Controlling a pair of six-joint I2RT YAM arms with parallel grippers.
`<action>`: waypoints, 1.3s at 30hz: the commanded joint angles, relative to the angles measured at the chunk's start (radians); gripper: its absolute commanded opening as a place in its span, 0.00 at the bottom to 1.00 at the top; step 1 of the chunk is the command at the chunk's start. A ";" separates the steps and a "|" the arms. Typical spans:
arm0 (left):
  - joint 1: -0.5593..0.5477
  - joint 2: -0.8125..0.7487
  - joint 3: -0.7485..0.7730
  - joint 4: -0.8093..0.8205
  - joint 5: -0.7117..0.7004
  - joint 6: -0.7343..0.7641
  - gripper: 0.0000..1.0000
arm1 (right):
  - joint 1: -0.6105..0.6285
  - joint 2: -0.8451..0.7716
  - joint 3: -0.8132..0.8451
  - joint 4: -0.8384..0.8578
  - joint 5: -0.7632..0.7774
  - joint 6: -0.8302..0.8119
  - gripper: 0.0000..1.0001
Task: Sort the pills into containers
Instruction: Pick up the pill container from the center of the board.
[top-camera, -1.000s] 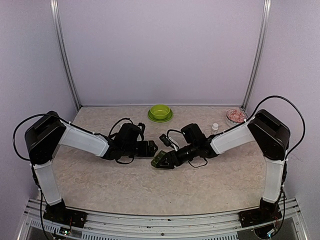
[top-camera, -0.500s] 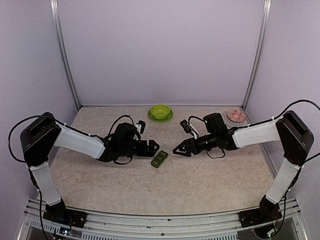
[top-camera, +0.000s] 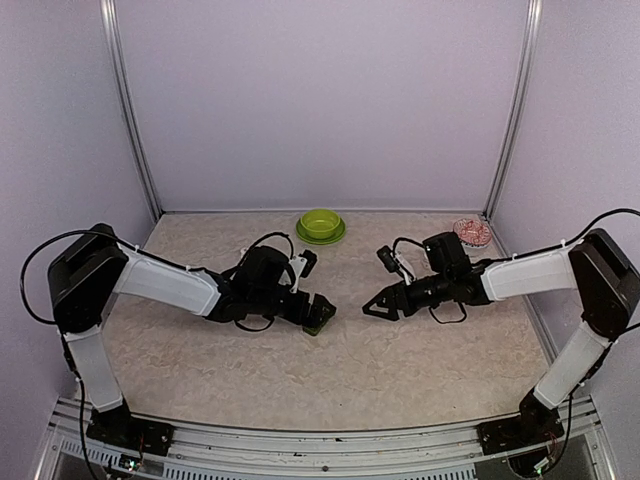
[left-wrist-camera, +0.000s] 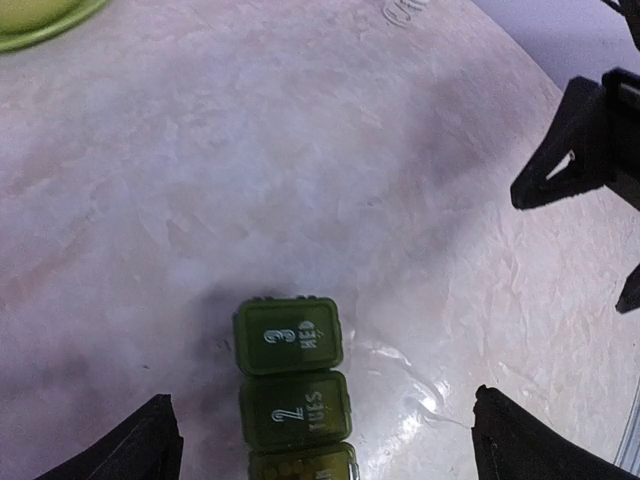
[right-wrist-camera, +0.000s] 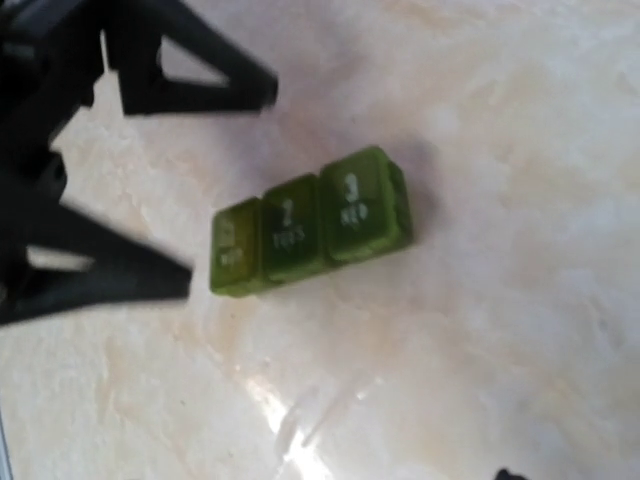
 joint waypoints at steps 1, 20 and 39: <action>-0.006 0.059 0.015 -0.047 0.108 0.016 0.98 | -0.020 -0.021 -0.030 0.033 -0.014 -0.017 0.73; -0.065 0.144 0.089 -0.176 -0.131 0.074 0.73 | -0.027 -0.019 -0.046 0.067 -0.013 0.012 0.73; -0.091 0.141 0.071 -0.131 -0.125 0.181 0.37 | -0.027 -0.011 -0.046 0.090 -0.053 0.037 0.74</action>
